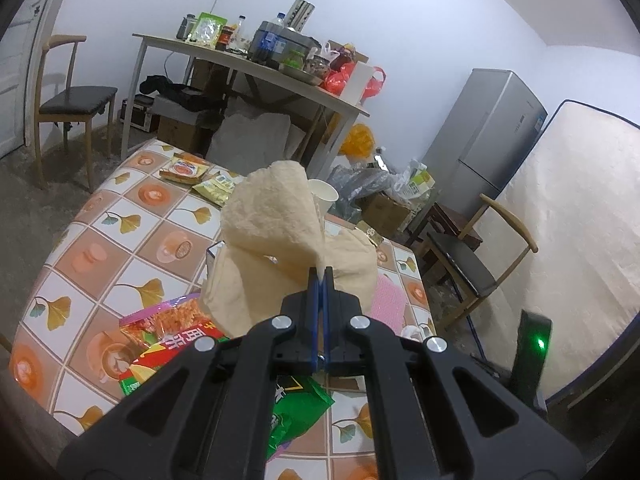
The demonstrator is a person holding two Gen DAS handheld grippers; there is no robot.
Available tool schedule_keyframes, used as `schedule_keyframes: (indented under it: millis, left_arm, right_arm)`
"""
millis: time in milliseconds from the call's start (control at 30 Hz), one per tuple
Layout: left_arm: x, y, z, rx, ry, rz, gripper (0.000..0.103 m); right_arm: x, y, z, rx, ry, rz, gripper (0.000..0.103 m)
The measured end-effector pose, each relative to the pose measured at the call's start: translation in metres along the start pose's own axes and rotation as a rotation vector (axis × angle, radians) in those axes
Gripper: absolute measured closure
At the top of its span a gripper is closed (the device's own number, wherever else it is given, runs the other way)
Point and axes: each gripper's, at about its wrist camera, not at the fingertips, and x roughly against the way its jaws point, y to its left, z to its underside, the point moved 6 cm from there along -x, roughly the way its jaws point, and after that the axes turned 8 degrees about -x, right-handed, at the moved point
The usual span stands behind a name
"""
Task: Collect trash
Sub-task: 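Grasp the white glove with the right tool while the left tool holds the paper bag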
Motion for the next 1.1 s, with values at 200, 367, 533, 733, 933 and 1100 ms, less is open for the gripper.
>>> schedule_keyframes:
  millis: [200,367,533,733,933,1100]
  left_arm:
    - [-0.009,-0.003,0.005,-0.012,0.03,0.024,0.103]
    - [-0.015,-0.003,0.006,-0.014,0.04,0.039,0.103]
    - [-0.023,-0.001,0.008,-0.012,0.054,0.042,0.103]
    - [-0.027,-0.001,0.011,-0.004,0.059,0.041,0.103]
    - [-0.026,-0.002,0.011,-0.011,0.054,0.038,0.103]
    - [-0.021,-0.008,0.011,-0.017,0.048,0.038,0.103]
  right_arm:
    - [-0.026,-0.005,-0.007,0.126,0.066,0.028,0.028]
    - [-0.032,-0.004,-0.001,0.151,0.075,0.07,0.044]
    - [-0.03,-0.007,0.005,0.149,0.074,0.119,0.069]
    - [-0.016,-0.008,0.012,0.13,0.061,0.096,0.086]
    - [0.012,-0.002,0.027,0.125,0.046,0.052,0.089]
    - [0.016,-0.002,0.046,0.09,0.135,0.004,0.089]
